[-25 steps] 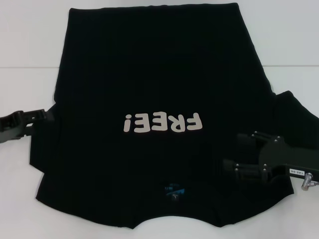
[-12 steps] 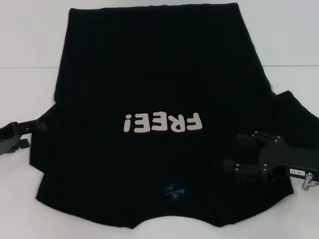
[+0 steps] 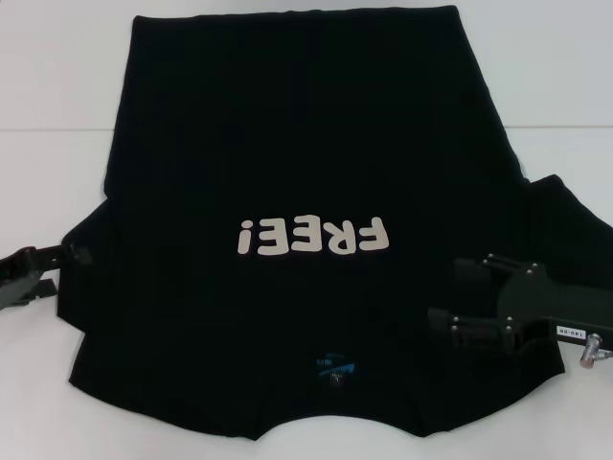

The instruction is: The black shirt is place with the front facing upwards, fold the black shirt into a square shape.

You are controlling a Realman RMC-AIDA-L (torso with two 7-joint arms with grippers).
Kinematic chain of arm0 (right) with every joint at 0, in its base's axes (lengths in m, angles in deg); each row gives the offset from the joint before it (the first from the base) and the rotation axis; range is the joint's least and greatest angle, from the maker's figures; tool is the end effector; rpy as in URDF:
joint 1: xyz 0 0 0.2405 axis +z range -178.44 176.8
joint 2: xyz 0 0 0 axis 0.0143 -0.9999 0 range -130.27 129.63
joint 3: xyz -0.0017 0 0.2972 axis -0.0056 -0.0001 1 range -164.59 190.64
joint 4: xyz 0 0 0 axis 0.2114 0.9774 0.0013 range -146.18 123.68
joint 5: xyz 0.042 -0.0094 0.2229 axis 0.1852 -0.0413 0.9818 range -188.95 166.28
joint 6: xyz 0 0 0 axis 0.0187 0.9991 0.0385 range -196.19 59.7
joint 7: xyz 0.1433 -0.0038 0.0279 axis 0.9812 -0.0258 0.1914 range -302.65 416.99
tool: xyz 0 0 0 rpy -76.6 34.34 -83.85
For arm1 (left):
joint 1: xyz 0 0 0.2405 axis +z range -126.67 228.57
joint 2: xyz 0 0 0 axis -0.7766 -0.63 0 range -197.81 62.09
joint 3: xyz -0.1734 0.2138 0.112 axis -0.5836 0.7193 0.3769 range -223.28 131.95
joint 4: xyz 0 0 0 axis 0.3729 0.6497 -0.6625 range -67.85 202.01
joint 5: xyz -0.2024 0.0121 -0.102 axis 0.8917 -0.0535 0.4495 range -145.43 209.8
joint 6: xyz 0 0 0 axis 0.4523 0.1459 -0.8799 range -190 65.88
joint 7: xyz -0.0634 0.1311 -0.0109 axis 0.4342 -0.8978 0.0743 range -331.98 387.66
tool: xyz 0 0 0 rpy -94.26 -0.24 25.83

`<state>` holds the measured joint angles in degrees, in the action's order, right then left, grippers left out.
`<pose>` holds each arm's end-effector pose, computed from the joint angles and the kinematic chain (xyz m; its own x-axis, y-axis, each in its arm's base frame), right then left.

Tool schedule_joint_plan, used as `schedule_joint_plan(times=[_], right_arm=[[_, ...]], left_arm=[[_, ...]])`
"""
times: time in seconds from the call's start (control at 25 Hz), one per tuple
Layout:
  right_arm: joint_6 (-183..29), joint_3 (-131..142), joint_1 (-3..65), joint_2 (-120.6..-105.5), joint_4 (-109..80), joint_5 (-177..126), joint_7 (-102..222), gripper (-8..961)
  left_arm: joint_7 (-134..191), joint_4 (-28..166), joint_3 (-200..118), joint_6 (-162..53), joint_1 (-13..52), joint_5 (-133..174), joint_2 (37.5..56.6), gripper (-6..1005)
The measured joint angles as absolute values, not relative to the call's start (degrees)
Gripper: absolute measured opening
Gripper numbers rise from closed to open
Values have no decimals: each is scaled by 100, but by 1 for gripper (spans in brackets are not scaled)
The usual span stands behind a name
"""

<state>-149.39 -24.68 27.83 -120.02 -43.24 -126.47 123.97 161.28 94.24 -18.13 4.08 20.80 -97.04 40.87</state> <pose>0.3324 0.3553 -0.0419 0.8403 -0.2753 -0.4670 -0.4359 -0.8552 -0.2803 -0.4249 0.3824 0.0522 -0.0556 0.7869 0.6146 0.9934 0.1052 -0.0448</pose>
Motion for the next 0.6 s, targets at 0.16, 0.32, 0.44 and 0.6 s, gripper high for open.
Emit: schedule_joint_plan(times=[0.16, 0.32, 0.44, 0.6], right_arm=[[-14946, -2468, 2783, -12002, -4323, -12647, 12397, 915], [-14966, -2468, 2780, -12003, -4324, -12647, 12397, 916], [-14975, -2468, 2773, -12003, -4324, -12647, 12397, 916], [-14979, -2468, 2768, -12003, -4324, -12647, 12397, 916]], left_arm=[[16130, 9424, -1791, 399, 2081, -9704, 4103, 875], [16131, 9383, -1780, 396, 2066, -9703, 4115, 874], [16131, 9358, -1779, 420, 2051, -9701, 4116, 874], [16131, 9354, -1805, 534, 2037, -9663, 4123, 874]])
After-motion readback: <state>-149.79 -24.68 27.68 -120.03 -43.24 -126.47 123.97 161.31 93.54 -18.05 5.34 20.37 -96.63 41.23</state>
